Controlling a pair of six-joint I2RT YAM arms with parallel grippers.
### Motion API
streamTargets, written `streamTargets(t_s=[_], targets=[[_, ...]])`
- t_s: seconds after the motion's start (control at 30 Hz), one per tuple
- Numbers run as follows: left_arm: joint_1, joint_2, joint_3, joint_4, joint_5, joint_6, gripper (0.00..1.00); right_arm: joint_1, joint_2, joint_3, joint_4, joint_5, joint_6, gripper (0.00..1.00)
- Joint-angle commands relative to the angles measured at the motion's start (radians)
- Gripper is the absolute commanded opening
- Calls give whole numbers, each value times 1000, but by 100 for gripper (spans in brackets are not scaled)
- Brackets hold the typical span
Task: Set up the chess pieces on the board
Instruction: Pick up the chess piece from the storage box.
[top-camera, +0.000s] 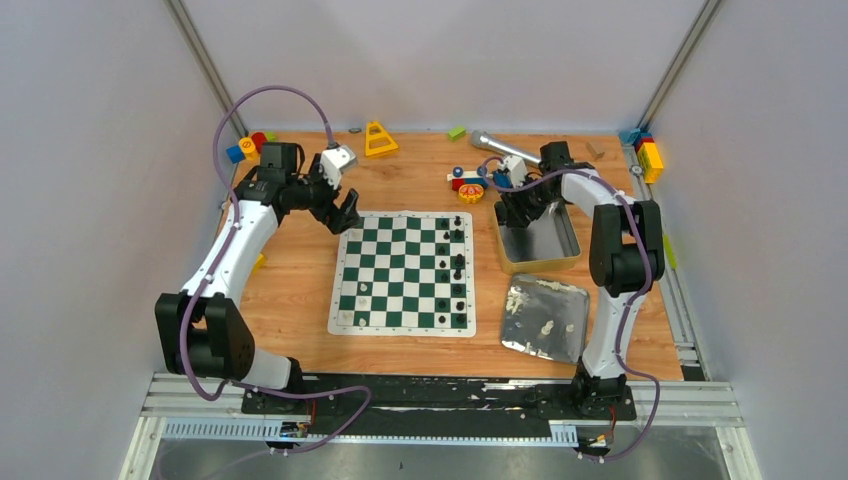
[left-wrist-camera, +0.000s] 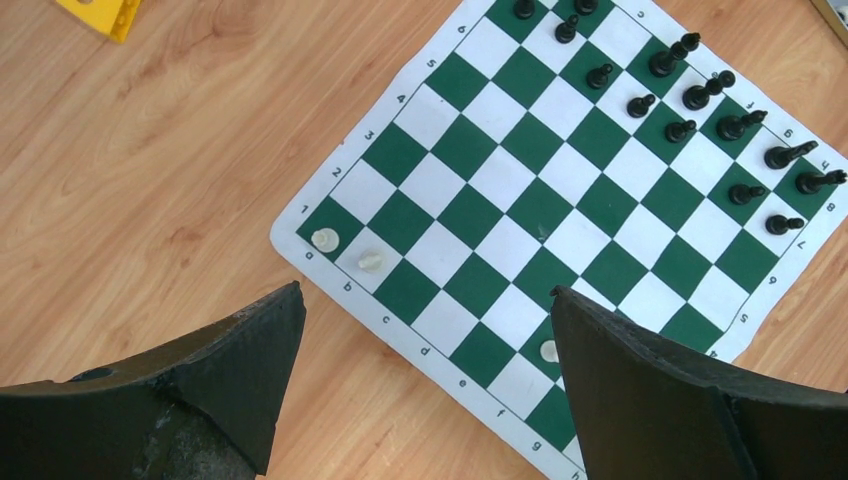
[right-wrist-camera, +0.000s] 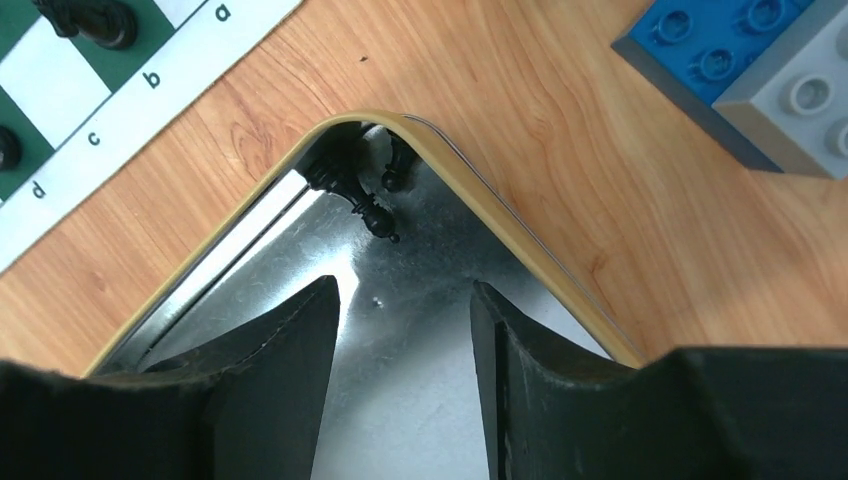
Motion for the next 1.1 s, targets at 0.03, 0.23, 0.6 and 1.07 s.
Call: streamTargets(t_s=[0.03, 0.23, 0.6, 1.07], targets=[[5, 2, 15, 26, 71, 58, 100, -4, 18, -13, 43, -65, -157, 52], [5, 33, 41, 8, 89, 72, 100, 6, 43, -17, 42, -77, -226, 52], [4, 76, 51, 3, 107, 126, 100, 36, 84, 9, 36, -81, -291, 52], [4, 73, 40, 5, 114, 128, 100, 56, 129, 61, -34, -111, -309, 26]])
